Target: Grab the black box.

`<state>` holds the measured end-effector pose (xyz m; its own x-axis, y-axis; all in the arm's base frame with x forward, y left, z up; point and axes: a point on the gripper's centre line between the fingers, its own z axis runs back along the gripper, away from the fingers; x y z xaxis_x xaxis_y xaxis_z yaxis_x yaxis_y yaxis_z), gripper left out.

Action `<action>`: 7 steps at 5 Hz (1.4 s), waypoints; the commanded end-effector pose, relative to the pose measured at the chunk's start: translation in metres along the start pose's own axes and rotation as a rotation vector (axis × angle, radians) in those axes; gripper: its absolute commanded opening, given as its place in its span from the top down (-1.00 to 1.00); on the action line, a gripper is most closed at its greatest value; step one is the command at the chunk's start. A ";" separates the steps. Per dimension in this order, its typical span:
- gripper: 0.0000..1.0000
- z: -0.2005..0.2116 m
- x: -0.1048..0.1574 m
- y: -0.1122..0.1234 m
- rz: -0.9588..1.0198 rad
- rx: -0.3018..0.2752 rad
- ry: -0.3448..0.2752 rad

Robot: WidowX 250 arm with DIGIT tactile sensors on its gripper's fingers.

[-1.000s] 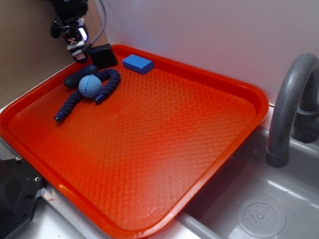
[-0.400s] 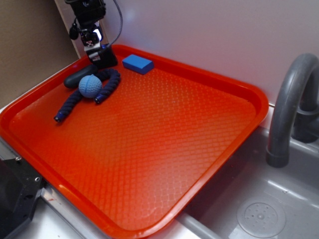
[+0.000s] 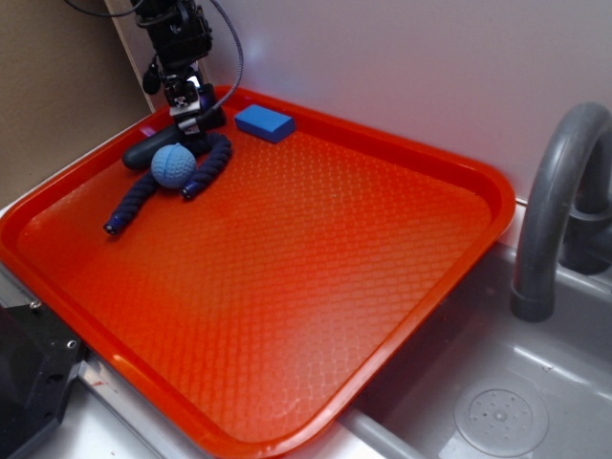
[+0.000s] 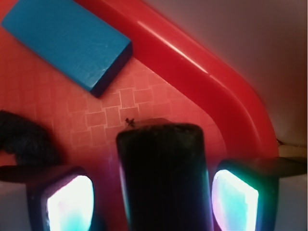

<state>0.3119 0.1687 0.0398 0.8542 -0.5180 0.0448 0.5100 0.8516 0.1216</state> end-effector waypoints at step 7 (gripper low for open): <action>1.00 0.219 0.025 -0.154 0.822 0.090 -0.060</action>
<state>0.2164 0.0136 0.2227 0.9511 0.2630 0.1622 -0.2845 0.9501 0.1279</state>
